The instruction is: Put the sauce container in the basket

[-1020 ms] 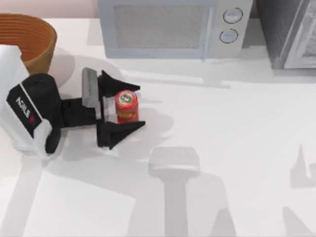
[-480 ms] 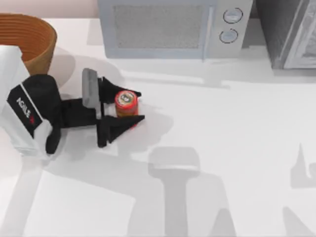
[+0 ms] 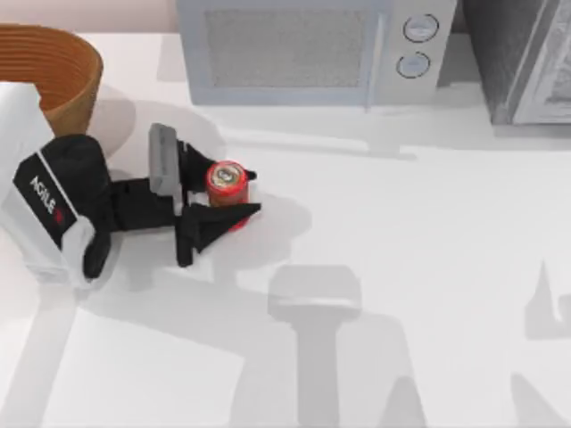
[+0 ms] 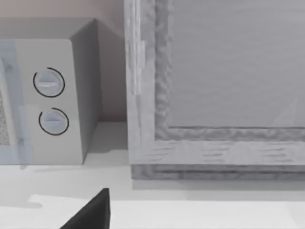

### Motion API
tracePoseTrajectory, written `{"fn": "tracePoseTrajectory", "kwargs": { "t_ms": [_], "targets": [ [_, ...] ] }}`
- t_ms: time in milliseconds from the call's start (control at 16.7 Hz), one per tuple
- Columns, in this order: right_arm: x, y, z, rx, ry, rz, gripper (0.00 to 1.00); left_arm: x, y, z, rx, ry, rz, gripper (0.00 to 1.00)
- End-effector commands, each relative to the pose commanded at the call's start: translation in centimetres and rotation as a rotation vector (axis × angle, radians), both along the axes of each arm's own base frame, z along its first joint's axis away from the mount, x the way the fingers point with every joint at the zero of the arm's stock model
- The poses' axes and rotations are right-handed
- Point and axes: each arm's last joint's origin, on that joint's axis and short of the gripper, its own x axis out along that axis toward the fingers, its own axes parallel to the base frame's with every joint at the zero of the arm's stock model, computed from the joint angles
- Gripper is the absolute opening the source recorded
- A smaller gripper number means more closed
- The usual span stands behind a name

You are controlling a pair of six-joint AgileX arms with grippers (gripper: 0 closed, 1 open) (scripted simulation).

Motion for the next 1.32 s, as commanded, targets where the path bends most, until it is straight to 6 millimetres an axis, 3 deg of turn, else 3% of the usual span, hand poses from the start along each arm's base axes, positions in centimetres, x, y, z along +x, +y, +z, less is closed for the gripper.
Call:
{"fn": "tracePoseTrajectory", "kwargs": {
  "t_ms": [480,600,840,1020,1140,1320],
  "targets": [
    [0.0,0.0,0.0,0.0,0.0,0.0,1.0,0.0,0.2,0.1,0.0,-0.001,0.004,0.0],
    [0.0,0.0,0.0,0.0,0.0,0.0,1.0,0.1,-0.6,1.1,-0.003,-0.017,-0.014,0.0],
    [0.0,0.0,0.0,0.0,0.0,0.0,1.0,0.5,-2.6,6.2,-0.018,-0.088,-0.062,0.0],
    [0.0,0.0,0.0,0.0,0.0,0.0,1.0,1.0,-2.4,10.9,-0.027,-0.135,-0.057,0.0],
    [0.0,0.0,0.0,0.0,0.0,0.0,1.0,1.6,-0.6,13.7,-0.026,-0.148,-0.017,0.0],
    [0.0,0.0,0.0,0.0,0.0,0.0,1.0,2.4,4.6,16.9,-0.016,-0.133,0.098,0.0]
  ]
}}
